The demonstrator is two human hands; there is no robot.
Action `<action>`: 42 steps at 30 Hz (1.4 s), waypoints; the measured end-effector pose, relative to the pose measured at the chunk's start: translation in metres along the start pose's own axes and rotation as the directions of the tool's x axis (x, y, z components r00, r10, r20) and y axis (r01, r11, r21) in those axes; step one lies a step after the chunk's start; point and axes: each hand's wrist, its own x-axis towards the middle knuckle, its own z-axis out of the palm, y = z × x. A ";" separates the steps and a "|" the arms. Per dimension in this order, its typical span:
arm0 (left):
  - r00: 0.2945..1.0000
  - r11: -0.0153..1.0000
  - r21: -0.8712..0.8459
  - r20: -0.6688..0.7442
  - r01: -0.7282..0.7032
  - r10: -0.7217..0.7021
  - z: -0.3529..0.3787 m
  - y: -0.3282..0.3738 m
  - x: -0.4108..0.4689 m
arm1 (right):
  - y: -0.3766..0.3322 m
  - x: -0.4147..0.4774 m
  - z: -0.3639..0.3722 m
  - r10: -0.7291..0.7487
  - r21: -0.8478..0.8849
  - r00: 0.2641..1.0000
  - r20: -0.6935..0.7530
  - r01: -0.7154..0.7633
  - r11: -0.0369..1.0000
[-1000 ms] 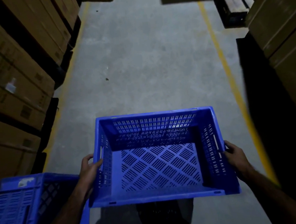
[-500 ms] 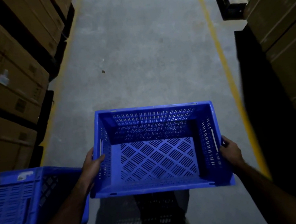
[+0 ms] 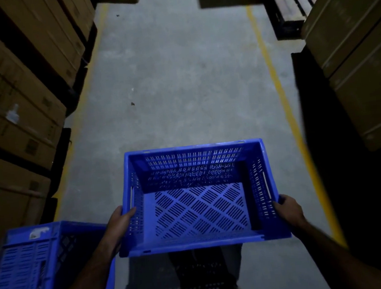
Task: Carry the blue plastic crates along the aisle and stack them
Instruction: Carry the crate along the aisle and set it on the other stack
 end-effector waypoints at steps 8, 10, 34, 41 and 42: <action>0.997 0.999 -0.009 -0.063 0.038 -0.039 -0.003 -0.002 -0.028 | 0.001 -0.026 -0.009 -0.021 0.007 1.000 -0.003 0.021 1.000; 0.997 1.000 -0.001 -0.073 0.031 -0.031 -0.004 -0.006 -0.034 | 0.001 -0.035 -0.013 -0.027 0.027 1.000 -0.011 0.027 0.999; 0.996 0.985 -0.173 -0.090 -0.025 0.010 -0.073 -0.080 -0.232 | -0.039 -0.206 0.071 -0.491 0.132 0.836 0.245 0.473 0.871; 0.976 0.981 -0.192 -0.215 -0.022 -0.020 -0.148 -0.171 -0.185 | -0.083 -0.300 0.153 -0.610 0.042 0.686 0.397 0.650 0.759; 0.974 0.984 -0.177 -0.224 -0.004 -0.036 -0.156 -0.179 -0.174 | -0.086 -0.310 0.165 -0.612 0.033 0.673 0.415 0.662 0.749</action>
